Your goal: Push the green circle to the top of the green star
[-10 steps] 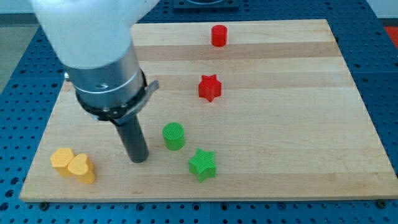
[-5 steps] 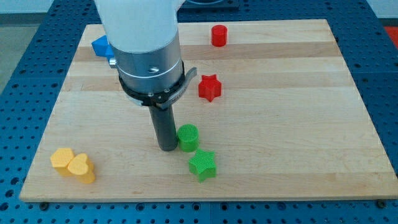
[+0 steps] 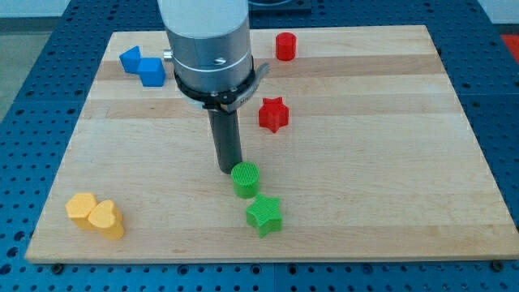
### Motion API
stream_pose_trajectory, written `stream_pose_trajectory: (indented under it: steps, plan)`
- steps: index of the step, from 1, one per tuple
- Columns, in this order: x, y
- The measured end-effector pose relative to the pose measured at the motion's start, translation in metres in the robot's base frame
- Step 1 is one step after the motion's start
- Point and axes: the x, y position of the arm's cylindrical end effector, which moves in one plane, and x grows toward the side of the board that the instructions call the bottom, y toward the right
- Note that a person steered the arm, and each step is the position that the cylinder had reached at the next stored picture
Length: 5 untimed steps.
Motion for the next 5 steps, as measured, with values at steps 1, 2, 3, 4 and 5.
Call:
stream_pose_trajectory:
  steps: [1, 2, 3, 4, 5]
  plan:
    - [0.009, 0.015]
    - [0.011, 0.022]
    - [0.011, 0.022]
    - [-0.012, 0.022]
    - [-0.034, 0.022]
